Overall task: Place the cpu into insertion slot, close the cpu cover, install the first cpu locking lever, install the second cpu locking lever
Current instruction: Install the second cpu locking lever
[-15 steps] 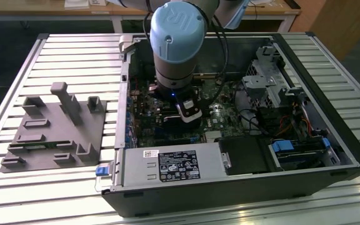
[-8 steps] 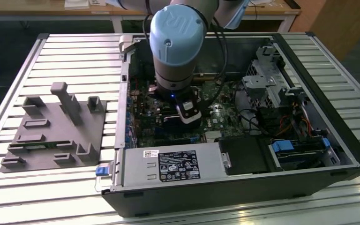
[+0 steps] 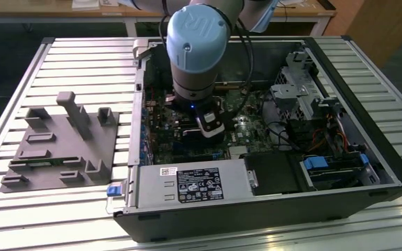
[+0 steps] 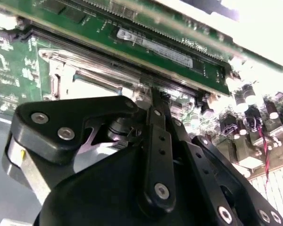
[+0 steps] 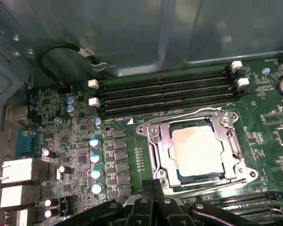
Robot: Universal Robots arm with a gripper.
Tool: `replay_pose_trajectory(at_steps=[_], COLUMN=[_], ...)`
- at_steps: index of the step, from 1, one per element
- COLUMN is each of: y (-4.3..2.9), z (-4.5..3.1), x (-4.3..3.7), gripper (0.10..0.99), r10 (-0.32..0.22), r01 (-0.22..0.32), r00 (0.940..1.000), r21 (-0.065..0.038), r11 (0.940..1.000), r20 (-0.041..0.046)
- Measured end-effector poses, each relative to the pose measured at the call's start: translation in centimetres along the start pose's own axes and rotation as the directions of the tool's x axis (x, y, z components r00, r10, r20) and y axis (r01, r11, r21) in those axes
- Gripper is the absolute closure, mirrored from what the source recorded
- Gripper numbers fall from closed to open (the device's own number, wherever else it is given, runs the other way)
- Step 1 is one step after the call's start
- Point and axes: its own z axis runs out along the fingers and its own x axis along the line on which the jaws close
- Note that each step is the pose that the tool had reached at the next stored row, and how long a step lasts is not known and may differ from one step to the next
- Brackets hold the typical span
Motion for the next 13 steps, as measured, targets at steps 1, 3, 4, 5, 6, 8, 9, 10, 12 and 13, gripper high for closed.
replay_pose_trajectory(at_steps=[1, 3, 4, 5, 6, 8, 9, 10, 12, 13], y=[0.11, 0.56, 0.73, 0.80, 0.85, 0.90, 0.95, 1.01, 1.14, 1.21], z=[-0.31, -1.46, -1.92, -2.07, -2.14, -2.16, -2.14, -2.12, -2.09, -2.07], x=[0.01, 0.03, 0.04, 0.02, -0.03, -0.24, -0.46, -0.75, -1.45, -1.87], gripper=[0.980, 0.980, 0.980, 0.980, 0.980, 0.980, 0.980, 0.980, 0.980, 0.980], r10=[0.000, 0.000, 0.000, 0.000, 0.000, -0.001, -0.002, -0.002, -0.001, -0.001], r01=[0.000, 0.000, 0.000, 0.000, 0.000, 0.001, 0.001, 0.001, 0.001, 0.001], r00=[1.0000, 1.0000, 1.0000, 1.0000, 1.0000, 1.0000, 1.0000, 1.0000, 1.0000, 1.0000], r21=[0.001, 0.001, 0.001, 0.004, 0.013, 0.039, 0.048, 0.053, 0.056, 0.056], r11=[1.0000, 1.0000, 1.0000, 1.0000, 0.9999, 0.9992, 0.9988, 0.9986, 0.9985, 0.9984], r20=[-0.0002, -0.0002, -0.0003, 0.0001, 0.0017, 0.0058, 0.0071, 0.0077, 0.0076, 0.0073])
